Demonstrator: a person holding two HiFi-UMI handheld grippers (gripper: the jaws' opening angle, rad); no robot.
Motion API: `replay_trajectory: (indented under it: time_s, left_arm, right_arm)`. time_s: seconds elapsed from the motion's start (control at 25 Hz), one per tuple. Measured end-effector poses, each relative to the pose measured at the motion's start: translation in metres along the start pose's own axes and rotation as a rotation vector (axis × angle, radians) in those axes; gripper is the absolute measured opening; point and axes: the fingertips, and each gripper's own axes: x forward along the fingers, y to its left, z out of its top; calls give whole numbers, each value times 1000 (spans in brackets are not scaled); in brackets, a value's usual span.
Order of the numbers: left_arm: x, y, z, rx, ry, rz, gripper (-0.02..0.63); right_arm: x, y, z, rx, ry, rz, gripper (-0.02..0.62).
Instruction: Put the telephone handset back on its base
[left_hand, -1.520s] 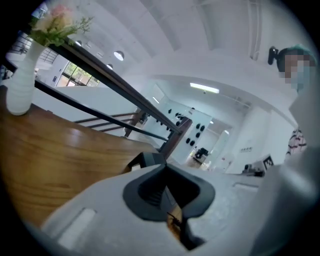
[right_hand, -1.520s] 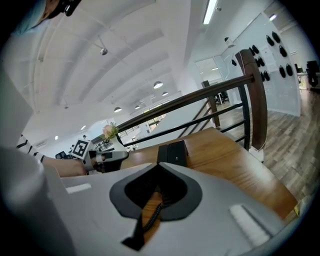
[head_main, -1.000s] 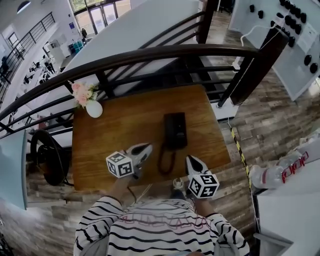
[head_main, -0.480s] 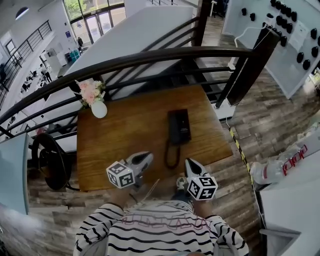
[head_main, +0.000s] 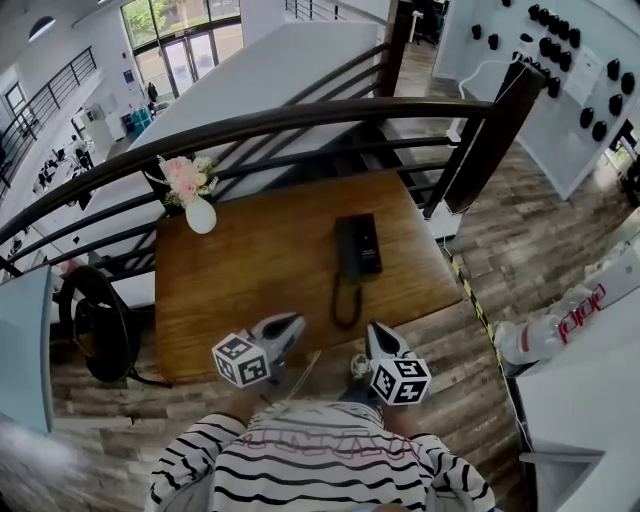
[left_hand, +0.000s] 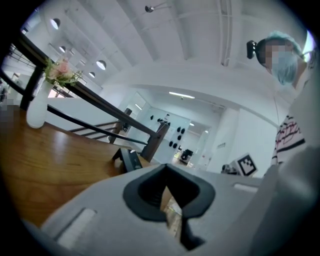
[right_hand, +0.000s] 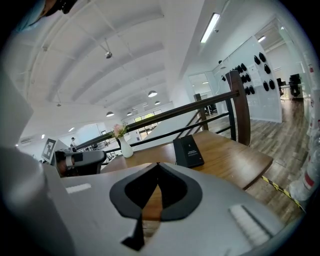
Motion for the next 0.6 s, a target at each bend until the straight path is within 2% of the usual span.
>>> replay_trajectory:
  time_s: [0.36, 0.6]
  left_arm:
    - [-14, -17, -9, -15, -8, -21, 2]
    - [-18, -19, -14, -21, -5, 0, 2]
  right_arm:
    - [-14, 12, -13, -13, 2, -30, 0]
    - [-17, 16, -12, -31, 1, -34, 0]
